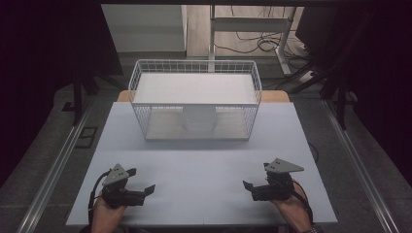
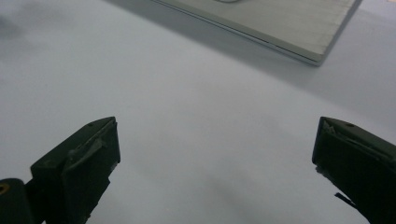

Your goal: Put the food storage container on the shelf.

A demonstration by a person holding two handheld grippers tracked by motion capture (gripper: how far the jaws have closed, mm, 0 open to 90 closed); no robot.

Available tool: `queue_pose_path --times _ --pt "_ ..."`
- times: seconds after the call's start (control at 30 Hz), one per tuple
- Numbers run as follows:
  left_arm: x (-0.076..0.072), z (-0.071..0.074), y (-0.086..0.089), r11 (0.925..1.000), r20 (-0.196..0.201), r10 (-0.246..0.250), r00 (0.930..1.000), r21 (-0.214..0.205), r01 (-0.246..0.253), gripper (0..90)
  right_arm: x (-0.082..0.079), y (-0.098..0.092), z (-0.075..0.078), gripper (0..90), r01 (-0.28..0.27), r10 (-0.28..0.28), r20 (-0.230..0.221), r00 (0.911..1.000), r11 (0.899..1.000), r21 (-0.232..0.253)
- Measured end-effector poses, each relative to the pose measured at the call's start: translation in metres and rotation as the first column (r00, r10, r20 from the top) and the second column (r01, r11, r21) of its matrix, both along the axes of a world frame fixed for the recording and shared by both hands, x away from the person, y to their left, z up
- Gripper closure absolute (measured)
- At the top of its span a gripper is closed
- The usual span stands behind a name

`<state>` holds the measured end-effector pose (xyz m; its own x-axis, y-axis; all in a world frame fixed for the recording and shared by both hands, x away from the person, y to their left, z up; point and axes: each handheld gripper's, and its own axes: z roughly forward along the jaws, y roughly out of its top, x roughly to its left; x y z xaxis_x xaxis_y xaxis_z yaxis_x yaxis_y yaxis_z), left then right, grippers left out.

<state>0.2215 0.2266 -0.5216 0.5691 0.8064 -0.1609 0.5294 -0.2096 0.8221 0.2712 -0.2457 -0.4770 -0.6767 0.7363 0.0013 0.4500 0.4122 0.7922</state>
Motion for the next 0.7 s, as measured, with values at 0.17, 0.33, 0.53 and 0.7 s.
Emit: queue_pose_path --times 0.17,0.33,0.53,0.7 --pt "-0.005 0.000 0.006 0.9998 0.001 0.018 0.9998 0.006 -0.018 4.0 -0.005 -0.011 0.000 0.8 0.024 -0.024 0.004 0.9997 1.000 0.006" --pt "-0.012 0.000 0.014 0.9992 0.003 0.041 0.9992 0.002 -0.041 4.1 -0.012 -0.022 -0.001 0.8 0.052 -0.052 0.000 0.9987 0.999 0.016" --pt "-0.020 -0.001 0.020 0.9980 0.003 0.063 0.9980 0.009 -0.063 4.0 -0.020 -0.036 -0.004 0.8 0.086 -0.086 -0.011 0.9963 0.996 0.026" --pt "-0.026 -0.001 0.025 0.9968 0.005 0.077 0.9970 0.017 -0.078 3.9 -0.025 -0.045 -0.007 0.8 0.107 -0.107 -0.019 0.9941 0.994 0.029"
